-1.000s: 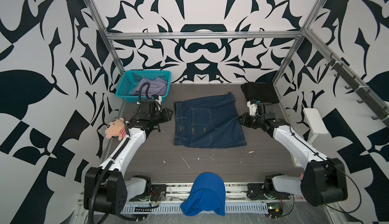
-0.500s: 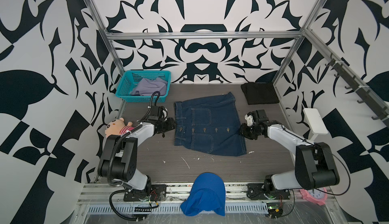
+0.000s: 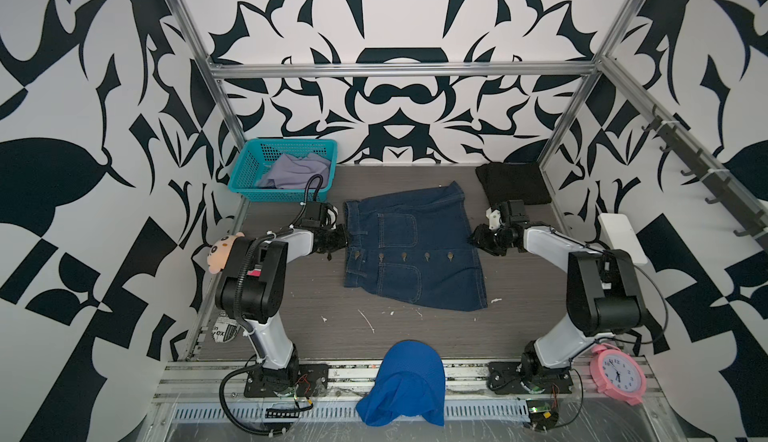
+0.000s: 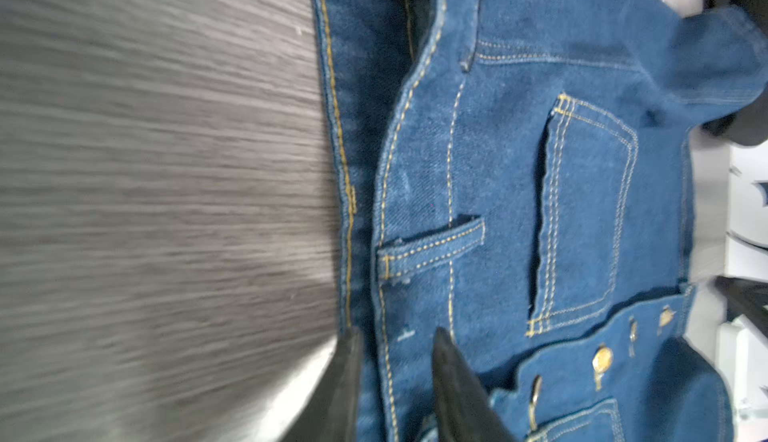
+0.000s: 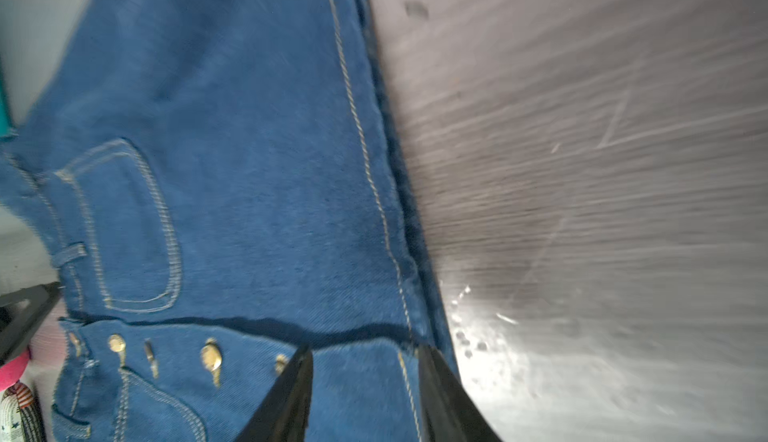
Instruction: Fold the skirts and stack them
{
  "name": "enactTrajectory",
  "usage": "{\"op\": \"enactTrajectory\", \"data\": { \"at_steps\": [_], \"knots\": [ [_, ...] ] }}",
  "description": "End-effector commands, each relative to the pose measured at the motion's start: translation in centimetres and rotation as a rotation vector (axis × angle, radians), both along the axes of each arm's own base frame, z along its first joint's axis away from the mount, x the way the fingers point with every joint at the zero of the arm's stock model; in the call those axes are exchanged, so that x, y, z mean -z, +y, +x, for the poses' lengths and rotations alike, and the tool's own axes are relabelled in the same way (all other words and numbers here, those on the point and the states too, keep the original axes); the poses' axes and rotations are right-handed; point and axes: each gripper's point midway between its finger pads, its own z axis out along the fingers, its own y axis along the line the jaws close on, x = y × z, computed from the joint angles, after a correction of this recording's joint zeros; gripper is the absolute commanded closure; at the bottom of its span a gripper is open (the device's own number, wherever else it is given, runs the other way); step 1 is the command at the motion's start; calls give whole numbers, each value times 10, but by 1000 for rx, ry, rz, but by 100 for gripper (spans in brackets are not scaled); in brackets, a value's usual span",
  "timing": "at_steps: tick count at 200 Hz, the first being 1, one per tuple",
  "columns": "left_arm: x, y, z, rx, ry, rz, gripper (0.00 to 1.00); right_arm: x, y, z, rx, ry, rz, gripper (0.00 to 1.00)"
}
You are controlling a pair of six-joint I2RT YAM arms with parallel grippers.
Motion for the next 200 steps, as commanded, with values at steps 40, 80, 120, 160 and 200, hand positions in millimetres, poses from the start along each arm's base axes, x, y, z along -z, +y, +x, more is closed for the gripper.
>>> {"op": "enactTrajectory", "data": {
  "at_steps": [40,80,120,160,200],
  "knots": [
    [4,-19,7,15,2,-97,67,-4,8,28,-2,-51,44,56],
    [9,-21,-1,-5,35,-86,60,-8,11,27,3,-46,62,57],
    [-3,-22,-3,-1,15,-99,81,-16,10,25,4,-62,65,58],
    [-13,-29,-1,16,0,-132,100,-4,14,22,12,-42,95,71],
    [-34,-31,2,22,-41,-152,100,-6,18,31,11,-67,126,99]
  ]
}}
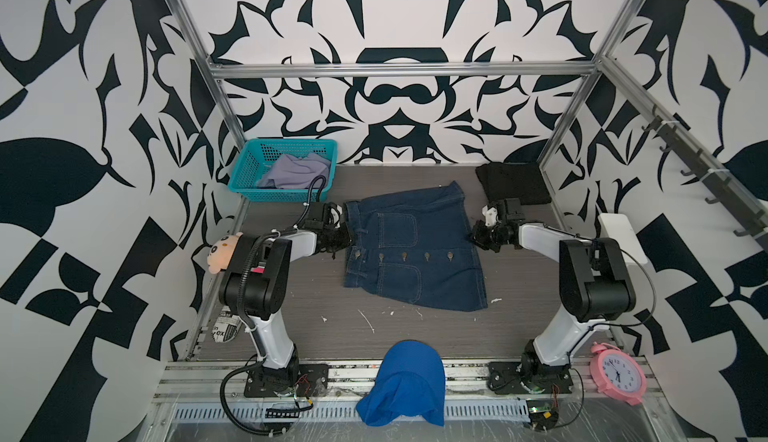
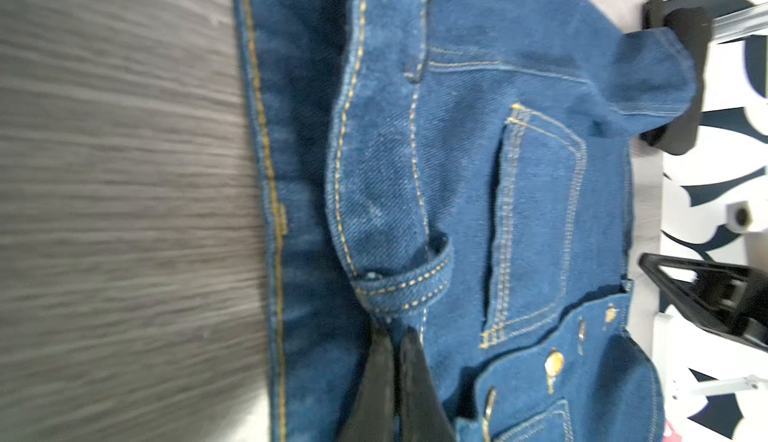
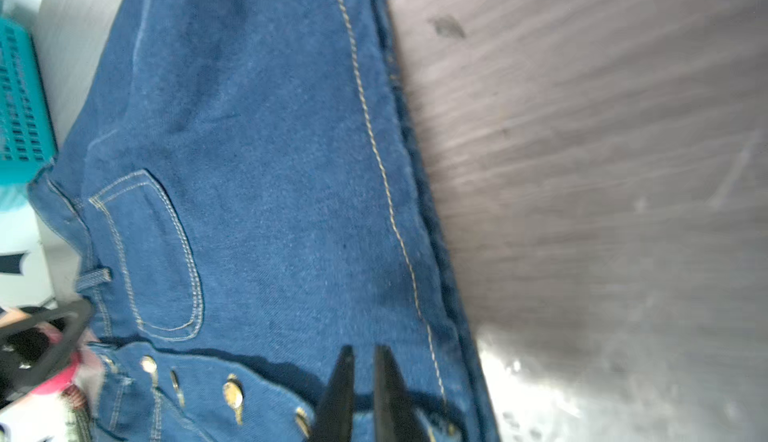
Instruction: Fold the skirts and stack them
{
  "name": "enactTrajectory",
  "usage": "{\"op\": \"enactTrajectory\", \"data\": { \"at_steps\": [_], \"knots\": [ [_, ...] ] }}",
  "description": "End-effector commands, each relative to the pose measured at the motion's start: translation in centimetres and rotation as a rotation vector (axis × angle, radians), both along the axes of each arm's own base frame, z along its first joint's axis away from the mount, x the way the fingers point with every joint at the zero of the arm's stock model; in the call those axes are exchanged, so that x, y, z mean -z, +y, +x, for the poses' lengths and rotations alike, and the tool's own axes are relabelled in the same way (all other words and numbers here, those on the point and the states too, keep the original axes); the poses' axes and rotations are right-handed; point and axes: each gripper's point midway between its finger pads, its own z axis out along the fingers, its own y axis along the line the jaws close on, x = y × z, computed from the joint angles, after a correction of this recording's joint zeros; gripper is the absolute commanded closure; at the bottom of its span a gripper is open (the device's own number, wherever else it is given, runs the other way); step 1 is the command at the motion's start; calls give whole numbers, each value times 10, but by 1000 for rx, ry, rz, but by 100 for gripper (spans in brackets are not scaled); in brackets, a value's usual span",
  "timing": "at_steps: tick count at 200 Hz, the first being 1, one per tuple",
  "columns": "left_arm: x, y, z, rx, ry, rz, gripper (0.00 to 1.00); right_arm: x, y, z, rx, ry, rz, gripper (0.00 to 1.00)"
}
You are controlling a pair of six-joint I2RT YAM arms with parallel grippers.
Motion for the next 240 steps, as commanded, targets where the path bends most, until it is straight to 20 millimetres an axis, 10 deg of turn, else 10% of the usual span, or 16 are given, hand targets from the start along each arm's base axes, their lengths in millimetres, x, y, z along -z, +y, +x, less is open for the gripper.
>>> {"op": "enactTrajectory", "data": {
  "at_steps": [1,88,126,240],
  "knots": [
    [-25,-6,-1,13,-37,-37,100,-10,5,9,-8,-47,31,99],
    [-79,0,-1,-6,-168,-34,100,-67,-9,12,44,-180,24,100],
    [-79,1,0,-4,-178,-27,100,-45,-15,4,56,-99,9,50],
    [-78,3,-4,-6,-177,-13,100,2,10,-15,-23,31,109,49]
  ]
}}
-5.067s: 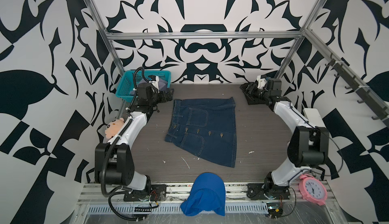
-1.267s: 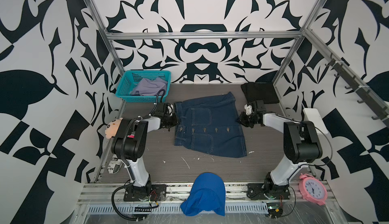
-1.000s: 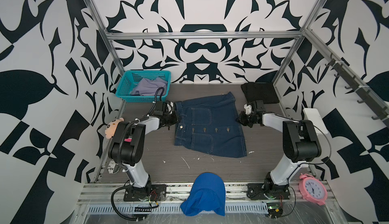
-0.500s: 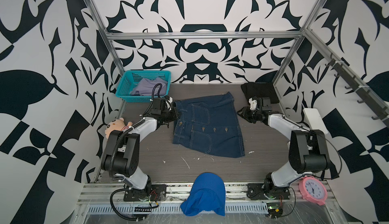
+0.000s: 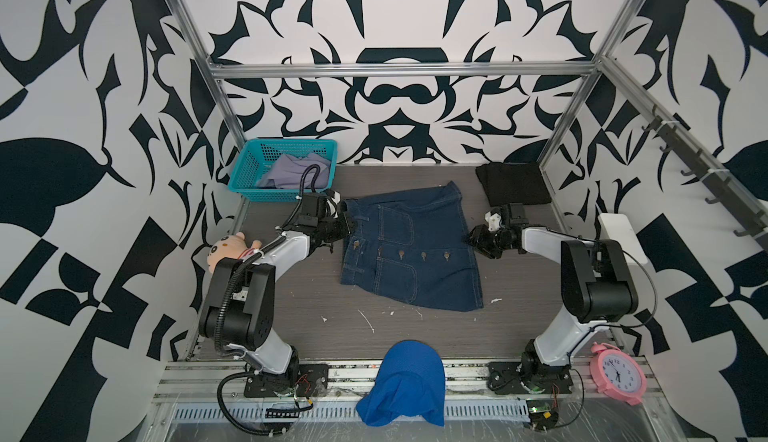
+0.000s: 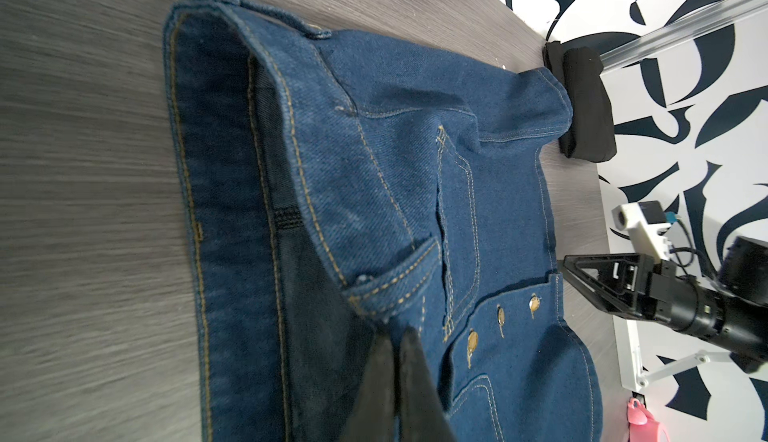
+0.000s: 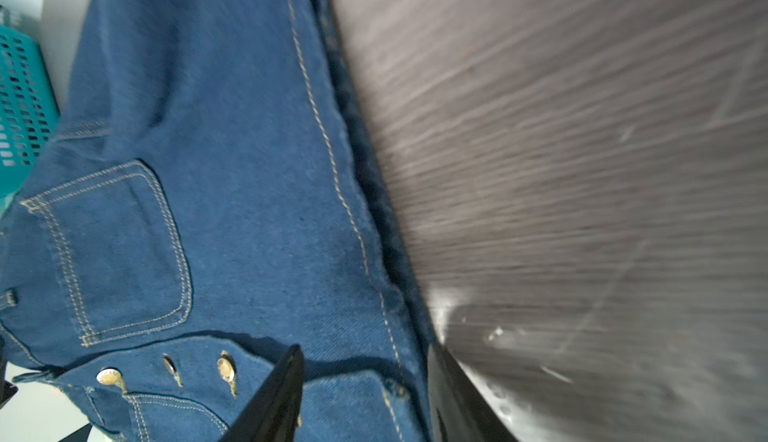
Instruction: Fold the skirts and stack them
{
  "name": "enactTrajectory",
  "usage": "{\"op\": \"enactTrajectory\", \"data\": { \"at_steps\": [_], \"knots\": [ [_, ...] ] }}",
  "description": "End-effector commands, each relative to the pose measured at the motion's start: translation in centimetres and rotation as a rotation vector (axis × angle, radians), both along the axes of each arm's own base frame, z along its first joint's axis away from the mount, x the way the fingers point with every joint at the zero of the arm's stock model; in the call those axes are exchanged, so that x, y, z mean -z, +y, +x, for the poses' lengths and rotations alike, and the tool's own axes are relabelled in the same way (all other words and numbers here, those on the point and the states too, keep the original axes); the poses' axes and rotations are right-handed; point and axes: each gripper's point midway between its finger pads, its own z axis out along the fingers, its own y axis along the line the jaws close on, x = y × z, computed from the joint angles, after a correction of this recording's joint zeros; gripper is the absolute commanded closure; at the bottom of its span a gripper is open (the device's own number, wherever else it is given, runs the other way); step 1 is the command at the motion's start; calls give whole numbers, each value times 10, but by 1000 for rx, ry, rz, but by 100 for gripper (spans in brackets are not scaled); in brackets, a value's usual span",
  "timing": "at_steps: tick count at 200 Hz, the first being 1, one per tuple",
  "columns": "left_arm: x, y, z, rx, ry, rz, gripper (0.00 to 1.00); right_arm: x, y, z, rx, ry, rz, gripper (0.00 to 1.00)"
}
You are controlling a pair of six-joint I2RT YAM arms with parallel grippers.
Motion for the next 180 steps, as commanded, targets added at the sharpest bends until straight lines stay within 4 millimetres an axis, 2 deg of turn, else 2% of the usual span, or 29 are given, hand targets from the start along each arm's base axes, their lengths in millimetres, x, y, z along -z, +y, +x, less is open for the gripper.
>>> {"op": "enactTrajectory", "data": {
  "at_steps": [1,20,41,57,97,102,142,180],
  "knots": [
    [-7,3,-2,-6,-24,0,100,-8,13,2,-40,-31,43,49],
    [-6,3,-2,-7,-25,2,100,-9,20,3,-51,-44,79,56],
    [-6,3,-2,-8,-20,3,100,-8,22,6,-43,-56,97,73],
    [-5,3,-3,-10,-18,1,100,-8,23,9,-42,-61,110,78],
    [-4,4,-4,-15,-12,0,100,-19,24,16,-40,-90,120,97],
    [-5,4,-5,-16,-16,-1,100,-23,24,17,-40,-97,118,100],
    [-22,6,-8,-21,-53,-5,100,-69,21,20,-44,-187,90,100],
    [-57,8,-11,-26,-130,-19,100,-111,17,30,-22,-296,94,100]
  ]
}}
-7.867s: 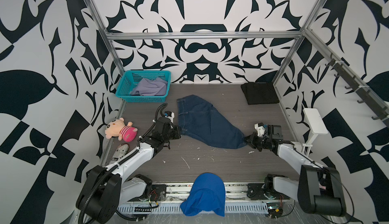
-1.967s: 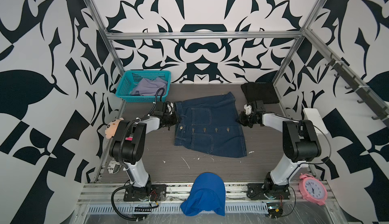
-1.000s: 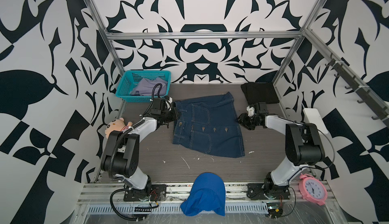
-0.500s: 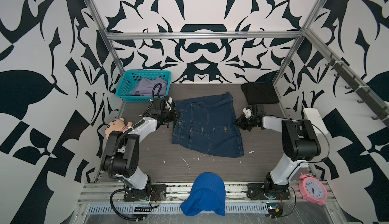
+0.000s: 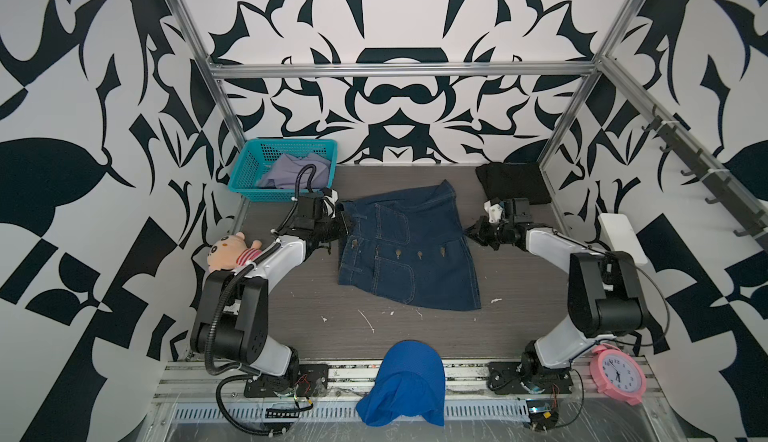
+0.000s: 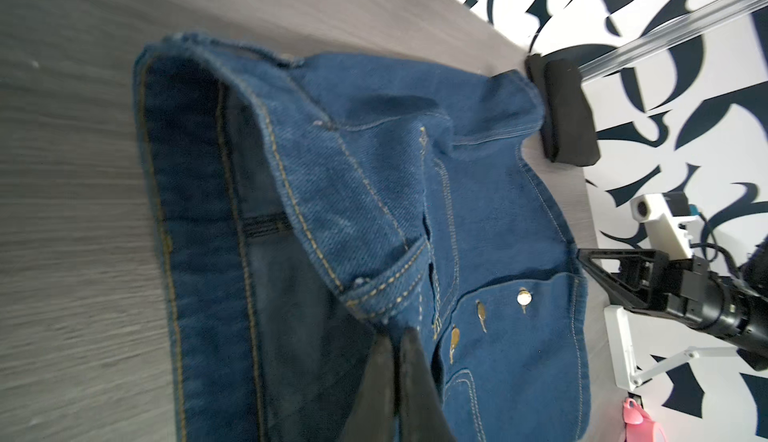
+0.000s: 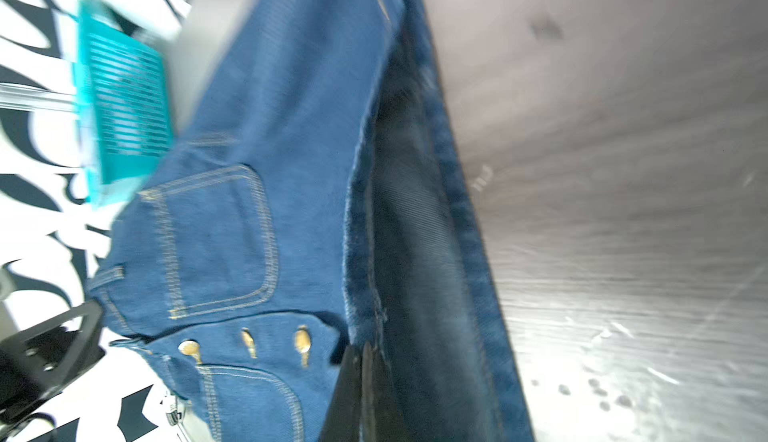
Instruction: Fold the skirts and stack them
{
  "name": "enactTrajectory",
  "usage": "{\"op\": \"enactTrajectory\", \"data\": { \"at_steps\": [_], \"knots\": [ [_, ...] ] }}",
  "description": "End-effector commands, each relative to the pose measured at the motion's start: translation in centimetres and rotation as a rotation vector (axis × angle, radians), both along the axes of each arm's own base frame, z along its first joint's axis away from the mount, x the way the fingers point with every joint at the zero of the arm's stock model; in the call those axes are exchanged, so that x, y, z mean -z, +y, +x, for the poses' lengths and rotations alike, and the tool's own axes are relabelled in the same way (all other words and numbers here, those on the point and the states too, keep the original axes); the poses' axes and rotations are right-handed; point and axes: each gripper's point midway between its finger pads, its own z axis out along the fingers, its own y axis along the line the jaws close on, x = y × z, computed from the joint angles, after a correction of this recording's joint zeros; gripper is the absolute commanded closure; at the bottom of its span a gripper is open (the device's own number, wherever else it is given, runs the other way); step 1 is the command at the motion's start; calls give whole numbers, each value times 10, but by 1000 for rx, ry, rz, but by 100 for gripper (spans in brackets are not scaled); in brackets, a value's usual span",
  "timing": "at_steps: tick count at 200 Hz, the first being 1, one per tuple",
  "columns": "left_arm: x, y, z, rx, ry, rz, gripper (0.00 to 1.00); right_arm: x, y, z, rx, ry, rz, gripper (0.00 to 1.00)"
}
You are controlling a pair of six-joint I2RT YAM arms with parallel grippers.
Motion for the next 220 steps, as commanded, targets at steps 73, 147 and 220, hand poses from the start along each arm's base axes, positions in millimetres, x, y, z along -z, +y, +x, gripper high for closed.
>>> {"op": "enactTrajectory", "data": {
  "at_steps": [73,147,220],
  "knots": [
    [-27,14,34,-27,-111,52,100,-28,-7,54,47,-144,-7,100],
    [39,34,36,-104,42,165,53,9,-19,52,52,-44,-107,66],
    [-8,22,36,-150,-89,429,62,-64,18,40,-25,-256,-263,90]
  ]
}}
